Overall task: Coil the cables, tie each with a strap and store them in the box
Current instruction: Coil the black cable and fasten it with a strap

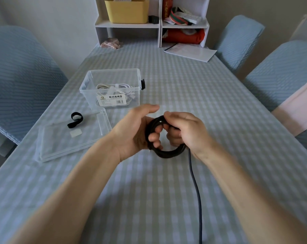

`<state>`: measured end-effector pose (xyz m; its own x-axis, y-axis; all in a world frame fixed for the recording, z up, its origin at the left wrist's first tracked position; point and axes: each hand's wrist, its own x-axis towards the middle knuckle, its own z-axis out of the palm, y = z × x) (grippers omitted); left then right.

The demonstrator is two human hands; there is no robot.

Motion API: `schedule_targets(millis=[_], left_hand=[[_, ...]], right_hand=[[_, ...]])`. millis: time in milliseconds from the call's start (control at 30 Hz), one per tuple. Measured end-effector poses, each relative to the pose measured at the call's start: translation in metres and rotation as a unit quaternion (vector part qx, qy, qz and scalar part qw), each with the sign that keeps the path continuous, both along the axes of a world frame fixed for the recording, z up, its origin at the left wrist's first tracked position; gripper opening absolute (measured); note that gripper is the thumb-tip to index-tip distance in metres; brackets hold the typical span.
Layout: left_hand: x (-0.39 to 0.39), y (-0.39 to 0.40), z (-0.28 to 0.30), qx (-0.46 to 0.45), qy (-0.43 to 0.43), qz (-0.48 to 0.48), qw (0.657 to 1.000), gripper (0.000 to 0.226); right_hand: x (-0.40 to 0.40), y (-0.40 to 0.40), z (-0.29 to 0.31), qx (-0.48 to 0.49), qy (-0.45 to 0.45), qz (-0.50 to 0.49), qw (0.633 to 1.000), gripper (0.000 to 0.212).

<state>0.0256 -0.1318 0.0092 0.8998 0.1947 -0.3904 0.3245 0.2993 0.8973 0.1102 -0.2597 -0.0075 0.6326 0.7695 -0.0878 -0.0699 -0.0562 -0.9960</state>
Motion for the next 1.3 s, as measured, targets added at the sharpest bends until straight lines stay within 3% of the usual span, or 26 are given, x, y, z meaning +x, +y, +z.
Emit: schedule_targets(millis=[133, 267, 367, 433, 567, 633, 800, 1033, 1133, 1233, 1300], left_hand=[[0.009, -0.011, -0.006, -0.05, 0.001, 0.093, 0.994, 0.045], [0.016, -0.013, -0.008, -0.146, -0.056, 0.235, 0.959, 0.049], [0.011, -0.009, -0.011, -0.169, -0.08, 0.238, 0.953, 0.047], [0.006, -0.005, -0.009, -0.178, -0.064, 0.177, 0.966, 0.044], [0.003, -0.004, -0.002, -0.136, 0.018, 0.076, 0.988, 0.045], [0.008, -0.011, -0.005, -0.112, 0.015, 0.091, 0.989, 0.045], [0.016, -0.021, -0.014, -0.137, -0.035, 0.213, 0.967, 0.052], [0.005, -0.019, -0.008, -0.081, 0.028, 0.12, 0.989, 0.053], [0.012, -0.022, -0.01, -0.098, -0.006, 0.191, 0.977, 0.048], [0.016, -0.022, -0.014, -0.167, -0.063, 0.293, 0.939, 0.053], [0.014, -0.021, -0.015, -0.178, -0.072, 0.297, 0.935, 0.054]], right_hand=[[-0.003, 0.006, -0.002, -0.01, 0.021, -0.035, 0.999, 0.041], [-0.004, 0.004, -0.001, 0.065, 0.176, -0.027, 0.982, 0.032], [-0.005, 0.007, -0.004, 0.118, 0.228, -0.028, 0.966, 0.03], [-0.002, 0.009, -0.004, 0.109, 0.196, -0.038, 0.974, 0.031], [0.004, 0.003, 0.002, -0.014, 0.054, -0.015, 0.998, 0.034], [0.002, 0.004, 0.003, -0.01, 0.077, -0.024, 0.997, 0.034], [-0.001, 0.006, 0.0, 0.089, 0.244, -0.079, 0.963, 0.025], [0.006, 0.001, 0.005, -0.017, 0.136, -0.034, 0.99, 0.02], [0.002, 0.001, 0.003, 0.003, 0.135, -0.063, 0.989, 0.026], [-0.005, 0.007, 0.0, 0.03, 0.142, -0.086, 0.986, 0.032], [-0.007, 0.011, -0.001, 0.042, 0.138, -0.08, 0.986, 0.033]])
